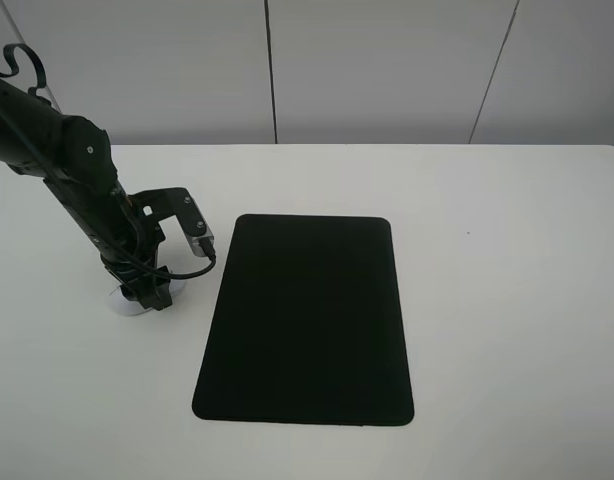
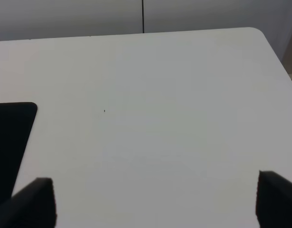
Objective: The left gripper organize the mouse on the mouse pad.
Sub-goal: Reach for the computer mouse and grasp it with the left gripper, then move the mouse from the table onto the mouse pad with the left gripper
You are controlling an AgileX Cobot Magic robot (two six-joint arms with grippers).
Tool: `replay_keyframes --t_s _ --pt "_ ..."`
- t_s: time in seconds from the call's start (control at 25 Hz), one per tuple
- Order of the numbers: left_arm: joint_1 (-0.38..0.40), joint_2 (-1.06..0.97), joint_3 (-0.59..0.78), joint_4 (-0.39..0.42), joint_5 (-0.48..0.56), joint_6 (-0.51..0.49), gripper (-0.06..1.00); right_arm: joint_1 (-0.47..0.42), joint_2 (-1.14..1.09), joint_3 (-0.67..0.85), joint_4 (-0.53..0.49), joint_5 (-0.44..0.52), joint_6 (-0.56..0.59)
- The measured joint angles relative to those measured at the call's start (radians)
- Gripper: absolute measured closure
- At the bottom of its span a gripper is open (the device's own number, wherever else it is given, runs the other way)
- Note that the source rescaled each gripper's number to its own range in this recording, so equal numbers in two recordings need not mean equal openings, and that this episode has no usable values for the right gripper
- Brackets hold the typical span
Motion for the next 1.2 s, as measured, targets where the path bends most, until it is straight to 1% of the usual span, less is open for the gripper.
replay_keyframes --t_s 0.76,0.88,1.04,1.12,1.2 --pt "0.000 -0.020 0.000 0.004 -0.035 -0.008 0.93 0.000 0.000 0.000 0.000 0.000 0.000" --pt "0.000 -0.057 0.001 0.004 -0.020 -0.058 0.93 0.000 0.000 0.000 0.000 0.000 0.000" --pt "0.000 -0.092 -0.022 0.004 0.044 -0.150 0.93 0.000 0.000 0.000 0.000 0.000 0.000" --pt "-0.001 -0.095 -0.047 0.004 0.086 -0.223 0.93 0.000 0.000 0.000 0.000 0.000 0.000" --pt "-0.009 -0.097 -0.082 0.008 0.122 -0.318 0.93 0.000 0.000 0.000 0.000 0.000 0.000"
